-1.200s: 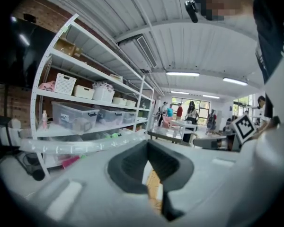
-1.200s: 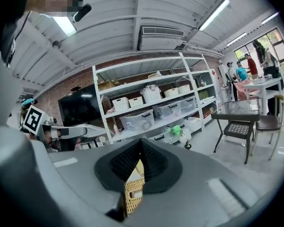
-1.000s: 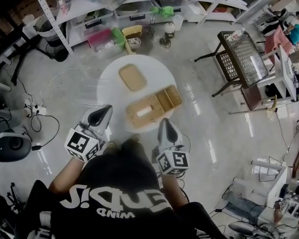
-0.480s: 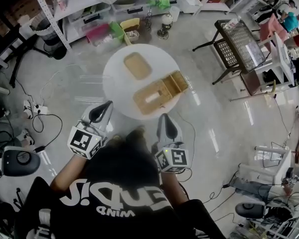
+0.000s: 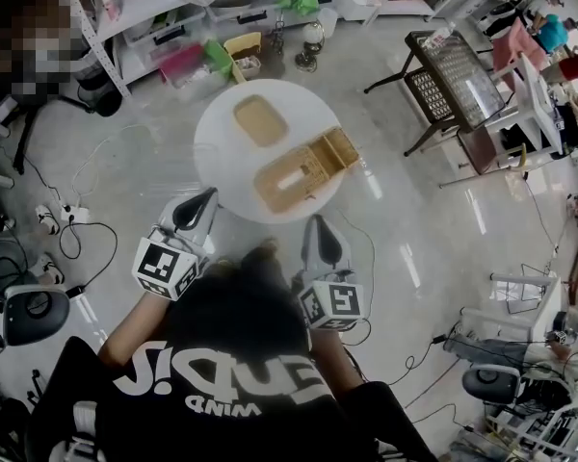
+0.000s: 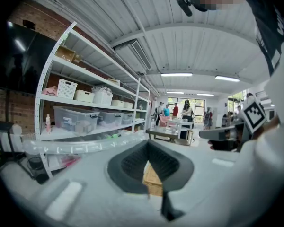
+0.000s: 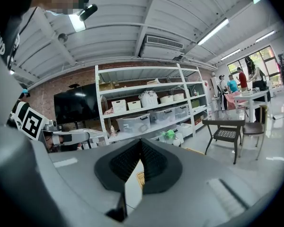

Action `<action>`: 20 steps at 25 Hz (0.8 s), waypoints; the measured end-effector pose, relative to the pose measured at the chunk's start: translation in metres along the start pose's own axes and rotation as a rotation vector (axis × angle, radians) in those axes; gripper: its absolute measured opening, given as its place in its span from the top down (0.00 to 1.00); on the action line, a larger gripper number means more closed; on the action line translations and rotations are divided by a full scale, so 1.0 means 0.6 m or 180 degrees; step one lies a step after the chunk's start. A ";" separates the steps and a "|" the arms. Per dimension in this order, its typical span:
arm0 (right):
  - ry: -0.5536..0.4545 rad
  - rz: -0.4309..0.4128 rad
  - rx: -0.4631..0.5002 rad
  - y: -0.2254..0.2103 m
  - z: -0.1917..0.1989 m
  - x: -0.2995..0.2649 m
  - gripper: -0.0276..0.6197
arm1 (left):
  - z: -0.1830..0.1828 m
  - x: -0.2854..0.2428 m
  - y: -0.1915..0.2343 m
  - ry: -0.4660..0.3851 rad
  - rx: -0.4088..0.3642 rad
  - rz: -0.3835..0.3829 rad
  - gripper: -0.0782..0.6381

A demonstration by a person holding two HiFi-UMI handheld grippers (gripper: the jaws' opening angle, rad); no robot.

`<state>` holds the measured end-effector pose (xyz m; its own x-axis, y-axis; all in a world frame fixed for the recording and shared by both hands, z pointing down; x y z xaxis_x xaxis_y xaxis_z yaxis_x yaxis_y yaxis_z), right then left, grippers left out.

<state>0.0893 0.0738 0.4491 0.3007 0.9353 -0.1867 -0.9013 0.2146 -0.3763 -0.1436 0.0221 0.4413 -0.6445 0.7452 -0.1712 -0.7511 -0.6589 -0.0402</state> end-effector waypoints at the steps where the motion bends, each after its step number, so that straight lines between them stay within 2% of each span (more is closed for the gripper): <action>1: -0.0001 -0.0006 0.0018 -0.001 0.000 -0.001 0.96 | 0.001 -0.002 0.000 -0.0007 0.0011 -0.0003 0.89; 20: -0.0005 -0.0022 0.0071 -0.024 -0.025 0.011 0.96 | -0.010 -0.028 -0.030 -0.0007 0.0045 0.0023 0.89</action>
<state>0.1091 0.0728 0.4398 0.3065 0.9342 -0.1827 -0.9059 0.2274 -0.3572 -0.1186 0.0210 0.4392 -0.6502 0.7407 -0.1693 -0.7484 -0.6627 -0.0251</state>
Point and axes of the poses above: the fingertips, and each gripper's own axes: x backward along the fingers, y to its left, z out of its underside, the point moved 6 cm from there along x, backward along the fingers, and after that the axes turned 9 degrees about -x, right-handed, at the moved point
